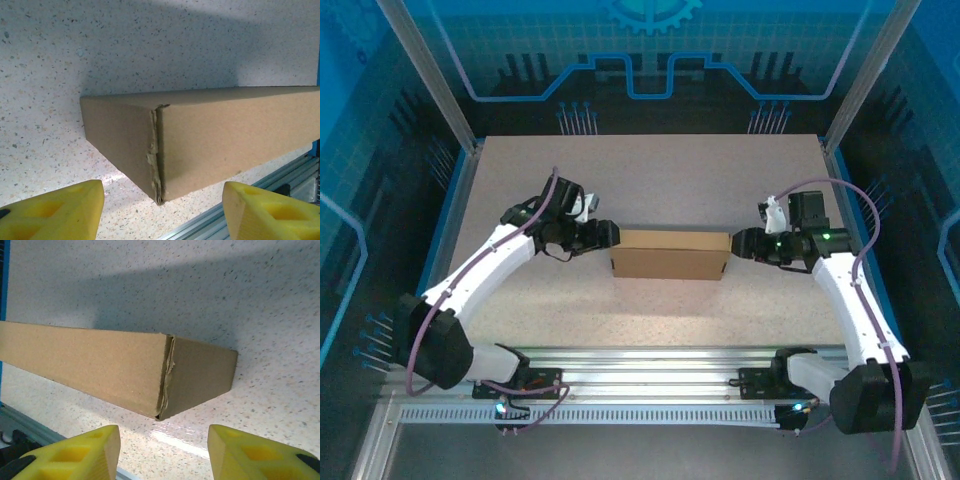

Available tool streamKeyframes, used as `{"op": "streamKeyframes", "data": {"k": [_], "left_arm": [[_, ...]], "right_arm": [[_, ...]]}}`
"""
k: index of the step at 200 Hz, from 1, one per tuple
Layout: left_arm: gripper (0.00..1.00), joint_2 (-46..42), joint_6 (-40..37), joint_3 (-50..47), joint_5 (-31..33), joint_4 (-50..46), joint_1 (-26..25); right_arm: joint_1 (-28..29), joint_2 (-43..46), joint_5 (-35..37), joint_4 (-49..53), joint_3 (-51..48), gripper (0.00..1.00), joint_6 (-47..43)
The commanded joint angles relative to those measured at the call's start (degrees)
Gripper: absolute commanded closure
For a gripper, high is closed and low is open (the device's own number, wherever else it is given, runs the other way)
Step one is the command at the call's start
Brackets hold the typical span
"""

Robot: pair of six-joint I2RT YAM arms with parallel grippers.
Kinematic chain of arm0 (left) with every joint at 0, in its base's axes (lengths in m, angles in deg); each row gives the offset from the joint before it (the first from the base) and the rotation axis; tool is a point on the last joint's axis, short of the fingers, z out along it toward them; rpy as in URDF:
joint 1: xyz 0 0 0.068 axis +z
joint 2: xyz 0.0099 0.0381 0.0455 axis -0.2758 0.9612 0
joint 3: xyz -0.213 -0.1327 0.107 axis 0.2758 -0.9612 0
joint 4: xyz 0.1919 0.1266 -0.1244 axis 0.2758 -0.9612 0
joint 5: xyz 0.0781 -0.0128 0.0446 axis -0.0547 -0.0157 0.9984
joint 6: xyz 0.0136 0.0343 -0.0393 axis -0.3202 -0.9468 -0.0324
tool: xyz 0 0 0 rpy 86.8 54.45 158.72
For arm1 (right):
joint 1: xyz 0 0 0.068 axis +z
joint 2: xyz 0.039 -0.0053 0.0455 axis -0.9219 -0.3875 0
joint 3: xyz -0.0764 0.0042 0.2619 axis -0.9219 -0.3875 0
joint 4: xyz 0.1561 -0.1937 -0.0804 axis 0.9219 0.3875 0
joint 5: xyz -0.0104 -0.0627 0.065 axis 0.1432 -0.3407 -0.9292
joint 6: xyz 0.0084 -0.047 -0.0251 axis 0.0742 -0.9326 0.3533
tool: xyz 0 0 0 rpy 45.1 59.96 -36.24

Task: Fold the paper box

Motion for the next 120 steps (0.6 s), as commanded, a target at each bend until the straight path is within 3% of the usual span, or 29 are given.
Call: {"op": "streamKeyframes", "data": {"k": [1, 48, 120], "left_arm": [[0.36, 1.2, -0.6, 1.0, -1.3, -1.6, 0.3], [0.37, 3.6, -2.4, 1.1, 0.9, -0.6, 0.4], [0.45, 5.8, -0.9, -0.6, -3.4, 5.7, 0.5]], "right_arm": [[-0.6, -1.0, -3.9, -2.2, -0.9, 0.51, 0.4], [-0.6, -2.8, -2.6, -5.2, -1.9, 0.53, 1.7], [0.4, -7.2, -5.4, -11.0, -3.1, 0.56, 3.4]]}}
